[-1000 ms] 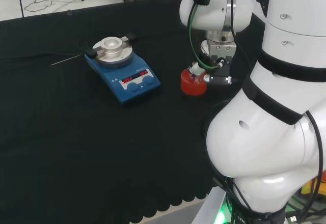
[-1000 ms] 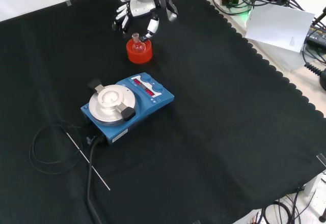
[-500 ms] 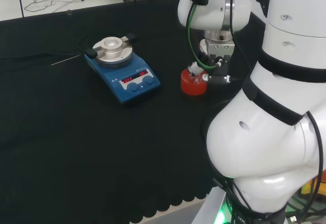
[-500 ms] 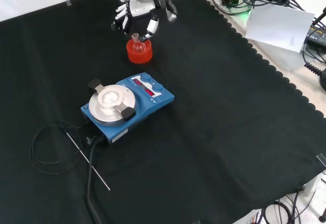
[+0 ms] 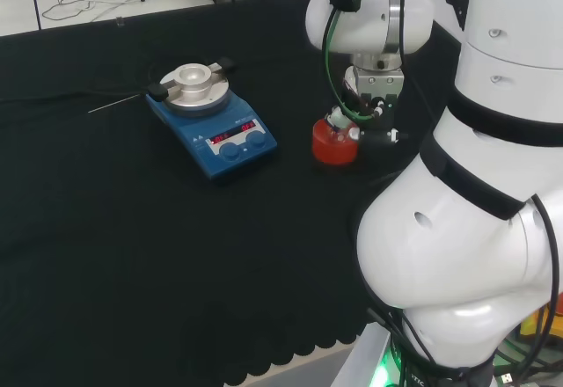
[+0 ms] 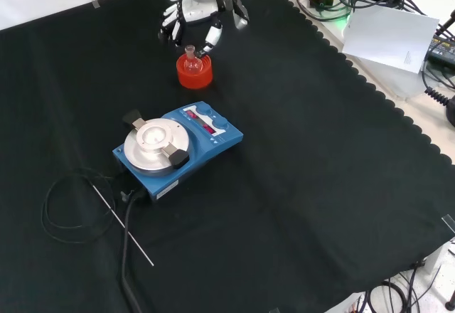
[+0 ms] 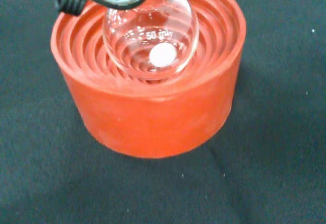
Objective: Pick up the round-bottom flask.
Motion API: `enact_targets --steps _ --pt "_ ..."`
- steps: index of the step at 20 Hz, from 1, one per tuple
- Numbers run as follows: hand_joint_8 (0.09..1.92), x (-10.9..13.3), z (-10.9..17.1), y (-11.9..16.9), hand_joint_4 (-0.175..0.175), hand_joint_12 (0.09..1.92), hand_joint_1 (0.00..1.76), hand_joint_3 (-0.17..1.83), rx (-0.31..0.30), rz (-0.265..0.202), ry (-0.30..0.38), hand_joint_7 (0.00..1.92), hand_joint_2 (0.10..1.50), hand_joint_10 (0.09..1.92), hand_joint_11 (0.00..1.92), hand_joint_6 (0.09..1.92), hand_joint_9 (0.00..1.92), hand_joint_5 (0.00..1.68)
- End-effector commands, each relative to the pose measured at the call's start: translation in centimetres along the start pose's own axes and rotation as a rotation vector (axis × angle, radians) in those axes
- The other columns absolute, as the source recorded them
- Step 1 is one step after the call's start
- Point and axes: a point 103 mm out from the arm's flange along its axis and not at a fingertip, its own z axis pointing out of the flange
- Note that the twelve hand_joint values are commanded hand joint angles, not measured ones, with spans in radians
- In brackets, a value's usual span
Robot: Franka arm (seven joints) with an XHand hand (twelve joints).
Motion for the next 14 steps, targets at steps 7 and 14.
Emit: enact_targets --steps 7,14 --pt "0.64 1.5 -8.0 -0.8 0.065 1.34 1.10 0.70 -0.048 -0.025 -0.010 0.32 0.73 0.61 0.31 1.02 0.58 1.09" --pt "0.64 4.5 -12.5 -1.0 0.067 1.34 1.10 0.71 -0.052 -0.061 -0.023 0.31 0.72 0.61 0.31 1.02 0.58 1.09"
